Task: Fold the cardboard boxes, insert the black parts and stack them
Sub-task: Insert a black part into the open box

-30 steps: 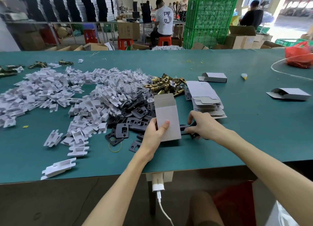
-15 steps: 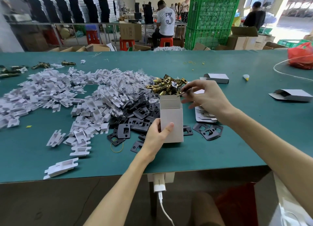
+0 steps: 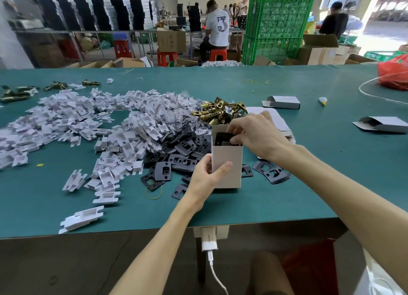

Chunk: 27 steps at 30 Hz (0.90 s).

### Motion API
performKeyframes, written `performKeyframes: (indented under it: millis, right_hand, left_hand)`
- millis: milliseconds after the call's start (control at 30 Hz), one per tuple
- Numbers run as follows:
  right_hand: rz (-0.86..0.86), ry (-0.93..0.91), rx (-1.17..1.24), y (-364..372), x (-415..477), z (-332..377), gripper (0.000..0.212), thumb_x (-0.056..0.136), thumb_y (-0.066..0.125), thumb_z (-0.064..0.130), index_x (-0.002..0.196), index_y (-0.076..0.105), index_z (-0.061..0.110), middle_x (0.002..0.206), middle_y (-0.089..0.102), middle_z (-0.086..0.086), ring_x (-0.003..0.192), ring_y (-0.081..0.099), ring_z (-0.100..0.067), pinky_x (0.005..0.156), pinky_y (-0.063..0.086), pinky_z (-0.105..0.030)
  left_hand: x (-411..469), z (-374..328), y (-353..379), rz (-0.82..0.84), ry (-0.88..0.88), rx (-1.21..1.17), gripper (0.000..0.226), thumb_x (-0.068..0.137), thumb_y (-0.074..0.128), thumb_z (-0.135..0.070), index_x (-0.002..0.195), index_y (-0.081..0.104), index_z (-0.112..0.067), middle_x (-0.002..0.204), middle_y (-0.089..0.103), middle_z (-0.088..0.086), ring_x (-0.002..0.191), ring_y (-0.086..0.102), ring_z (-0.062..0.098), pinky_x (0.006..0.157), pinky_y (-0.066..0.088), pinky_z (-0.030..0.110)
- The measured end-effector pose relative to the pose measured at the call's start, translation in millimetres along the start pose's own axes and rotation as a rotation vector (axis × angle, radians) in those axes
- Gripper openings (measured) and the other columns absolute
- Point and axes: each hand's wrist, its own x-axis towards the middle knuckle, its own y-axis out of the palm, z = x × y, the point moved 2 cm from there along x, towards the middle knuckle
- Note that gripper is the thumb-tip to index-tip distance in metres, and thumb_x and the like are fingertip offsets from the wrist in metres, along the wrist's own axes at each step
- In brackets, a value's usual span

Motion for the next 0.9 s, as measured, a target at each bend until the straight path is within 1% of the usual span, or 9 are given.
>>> performKeyframes:
  millis: [67, 167, 300, 367, 500, 667, 733, 833, 900]
  right_hand:
    - [-0.027, 0.021, 0.015, 0.5, 0.0, -2.4, 0.016, 0.092, 0.073, 0.025, 0.107, 0.073, 0.027, 0.099, 0.072, 0.005, 0.111, 0.057, -0.022, 0.097, 0.024, -0.039]
    - [-0.102, 0.047, 0.054, -0.6, 0.5, -4.9, 0.014, 0.091, 0.073, 0.023, 0.104, 0.074, 0.028, 0.09, 0.07, 0.007, 0.108, 0.057, -0.024, 0.097, 0.026, -0.041]
    - [0.029, 0.015, 0.031, 6.4, -2.8, -4.2, 0.018, 0.097, 0.065, 0.019, 0.104, 0.075, 0.033, 0.089, 0.063, 0.01, 0.113, 0.047, -0.021, 0.101, 0.021, -0.043]
    - [0.05, -0.006, 0.006, 10.9, -5.9, -3.6, 0.023, 0.101, 0.06, 0.017, 0.107, 0.075, 0.034, 0.091, 0.057, 0.01, 0.116, 0.038, -0.019, 0.102, 0.014, -0.042]
    - [0.086, -0.043, -0.074, 15.0, -7.4, -1.0, 0.038, 0.101, 0.052, 0.007, 0.112, 0.072, 0.037, 0.086, 0.048, 0.015, 0.116, 0.035, -0.017, 0.102, 0.009, -0.041]
    - [0.162, -0.011, -0.128, 8.5, -1.2, 7.0, 0.043, 0.102, 0.044, 0.004, 0.115, 0.072, 0.034, 0.105, 0.068, 0.007, 0.117, 0.038, -0.022, 0.104, 0.016, -0.045]
    - [0.093, -0.019, -0.156, 5.1, 2.2, 16.1, 0.039, 0.102, 0.044, 0.005, 0.113, 0.072, 0.031, 0.112, 0.07, 0.007, 0.115, 0.045, -0.024, 0.102, 0.018, -0.044]
    - [-0.058, -0.068, -0.125, 4.5, 6.2, 37.0, 0.032, 0.103, 0.047, 0.008, 0.118, 0.07, 0.024, 0.119, 0.068, 0.004, 0.112, 0.052, -0.024, 0.102, 0.022, -0.043]
    - [-0.084, -0.107, -0.087, 8.5, 10.4, 54.4, 0.027, 0.103, 0.049, 0.01, 0.12, 0.068, 0.02, 0.119, 0.066, 0.001, 0.111, 0.056, -0.024, 0.104, 0.026, -0.042]
  left_hand:
    - [-0.2, -0.8, 0.5, -0.004, -0.004, 0.008, 0.047, 0.086, 0.079, -0.038, 0.124, 0.063, -0.016, 0.115, 0.075, 0.006, 0.102, 0.073, 0.017, 0.081, 0.061, 0.03]
    - [-0.4, -1.6, 1.3, -0.001, -0.006, 0.002, 0.051, 0.084, 0.079, -0.041, 0.125, 0.062, -0.016, 0.114, 0.076, 0.004, 0.101, 0.073, 0.015, 0.08, 0.06, 0.028]
    - [-0.6, -1.3, 1.3, 0.005, -0.009, 0.001, 0.047, 0.086, 0.079, -0.037, 0.124, 0.063, -0.017, 0.113, 0.076, 0.004, 0.1, 0.073, 0.014, 0.078, 0.059, 0.027]
    - [-0.9, -1.9, 1.5, 0.003, -0.005, 0.001, 0.049, 0.084, 0.079, -0.04, 0.124, 0.063, -0.017, 0.112, 0.076, 0.004, 0.101, 0.073, 0.015, 0.079, 0.06, 0.028]
    - [-0.9, -1.5, 1.6, 0.003, -0.005, -0.004, 0.049, 0.086, 0.078, -0.039, 0.126, 0.063, -0.017, 0.115, 0.075, 0.005, 0.104, 0.073, 0.017, 0.08, 0.06, 0.029]
    - [-0.4, -0.5, 1.8, -0.003, -0.004, 0.015, 0.043, 0.091, 0.078, -0.037, 0.127, 0.062, -0.017, 0.116, 0.075, 0.004, 0.106, 0.073, 0.018, 0.083, 0.06, 0.029]
    - [0.0, 0.1, 1.9, -0.001, 0.001, 0.032, 0.04, 0.093, 0.077, -0.035, 0.126, 0.063, -0.019, 0.114, 0.076, 0.0, 0.105, 0.073, 0.014, 0.081, 0.059, 0.026]
    - [0.2, -0.4, 1.6, -0.01, 0.002, 0.041, 0.037, 0.094, 0.076, -0.034, 0.125, 0.063, -0.019, 0.112, 0.077, -0.002, 0.102, 0.073, 0.01, 0.079, 0.057, 0.022]
    - [0.4, -0.5, 1.5, -0.006, -0.007, 0.06, 0.035, 0.096, 0.074, -0.033, 0.125, 0.063, -0.018, 0.112, 0.077, -0.003, 0.102, 0.072, 0.008, 0.078, 0.055, 0.019]
